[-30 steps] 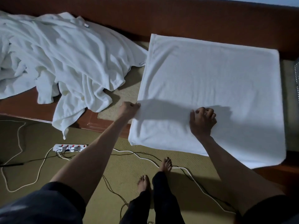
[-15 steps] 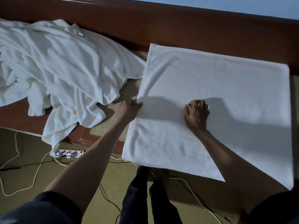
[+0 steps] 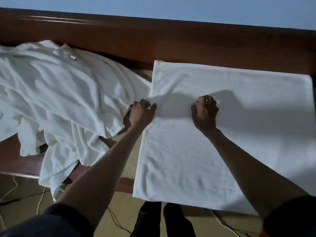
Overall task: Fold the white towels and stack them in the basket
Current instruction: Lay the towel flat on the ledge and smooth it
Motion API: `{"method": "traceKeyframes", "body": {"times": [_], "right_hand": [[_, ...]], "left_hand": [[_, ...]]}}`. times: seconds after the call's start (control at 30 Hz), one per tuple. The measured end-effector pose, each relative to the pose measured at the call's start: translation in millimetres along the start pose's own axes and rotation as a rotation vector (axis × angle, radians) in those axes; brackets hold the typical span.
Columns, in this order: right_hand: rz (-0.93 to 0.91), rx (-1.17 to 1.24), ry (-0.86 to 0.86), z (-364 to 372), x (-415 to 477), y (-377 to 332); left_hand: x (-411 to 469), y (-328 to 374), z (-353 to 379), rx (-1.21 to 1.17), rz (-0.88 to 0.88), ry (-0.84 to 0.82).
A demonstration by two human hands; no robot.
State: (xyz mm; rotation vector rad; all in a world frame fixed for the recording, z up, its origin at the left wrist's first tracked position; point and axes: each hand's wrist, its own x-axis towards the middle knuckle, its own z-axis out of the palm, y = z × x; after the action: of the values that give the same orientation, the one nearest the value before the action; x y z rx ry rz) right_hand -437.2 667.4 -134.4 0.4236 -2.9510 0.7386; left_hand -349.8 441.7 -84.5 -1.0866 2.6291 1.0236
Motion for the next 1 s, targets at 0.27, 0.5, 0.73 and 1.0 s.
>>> {"method": "traceKeyframes", "body": {"times": [0.27,0.5,0.73,1.0], "right_hand": [[0.074,-0.15,-0.121,23,39,1],[0.017,-0.272,-0.044,23,31,6],[0.033,-0.245,-0.028,19,33,5],[0.028,-0.254,-0.003,18,33,5]], "left_hand": [[67,34,3,0.065,-0.078,-0.019],[94,35,-2,-0.059,-0.116,-0.018],[102,50,7,-0.07,-0.089,0.088],[107,61,16,0.185,0.16,0.274]]}}
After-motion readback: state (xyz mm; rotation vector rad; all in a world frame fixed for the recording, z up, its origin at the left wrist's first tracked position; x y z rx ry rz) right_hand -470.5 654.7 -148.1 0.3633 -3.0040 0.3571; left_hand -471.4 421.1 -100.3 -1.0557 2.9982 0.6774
